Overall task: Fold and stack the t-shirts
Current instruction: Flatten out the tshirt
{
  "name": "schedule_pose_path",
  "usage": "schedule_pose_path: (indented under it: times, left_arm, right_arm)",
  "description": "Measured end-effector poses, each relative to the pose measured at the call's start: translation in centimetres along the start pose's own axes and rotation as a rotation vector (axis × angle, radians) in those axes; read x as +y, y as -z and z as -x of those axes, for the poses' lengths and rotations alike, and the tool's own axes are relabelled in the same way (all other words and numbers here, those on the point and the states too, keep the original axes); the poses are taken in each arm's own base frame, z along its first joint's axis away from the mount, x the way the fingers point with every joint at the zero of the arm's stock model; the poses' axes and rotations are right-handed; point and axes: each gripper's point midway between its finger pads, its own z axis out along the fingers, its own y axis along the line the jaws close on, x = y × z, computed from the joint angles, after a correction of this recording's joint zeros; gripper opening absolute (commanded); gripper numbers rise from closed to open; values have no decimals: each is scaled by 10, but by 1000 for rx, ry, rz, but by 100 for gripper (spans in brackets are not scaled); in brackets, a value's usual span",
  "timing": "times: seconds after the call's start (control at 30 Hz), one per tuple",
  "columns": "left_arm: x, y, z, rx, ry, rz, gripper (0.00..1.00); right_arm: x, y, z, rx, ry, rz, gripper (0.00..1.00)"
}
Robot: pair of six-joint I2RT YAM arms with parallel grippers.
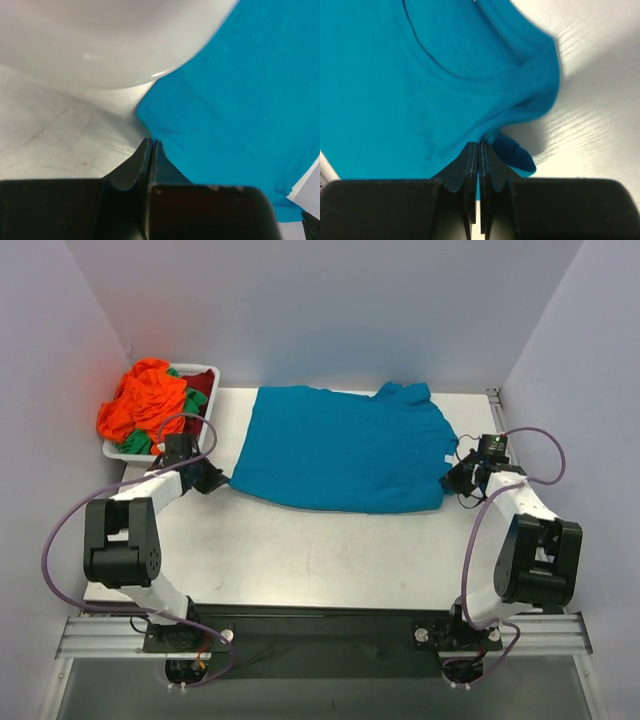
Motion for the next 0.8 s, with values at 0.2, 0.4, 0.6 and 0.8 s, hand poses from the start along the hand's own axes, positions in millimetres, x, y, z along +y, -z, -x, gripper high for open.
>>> schedule_pose_path:
  times: [0.2,0.4,0.6,0.8]
  left_arm:
    - [12,6,-7,-1,10,36,0]
    - [-6,50,4,-93,-8,-16,0]
    - [18,65,-18,-80,3,23,0]
    - [40,83,-40,-55,1,66,0]
  right_arm:
    - [-19,3,-12,24,36,-61,0]
    - [-18,37,-2,-52,78,-67,0]
    - [-34,57,-9,-85,87,-80,2]
    - [-60,73,-36,-76,79,-99,3]
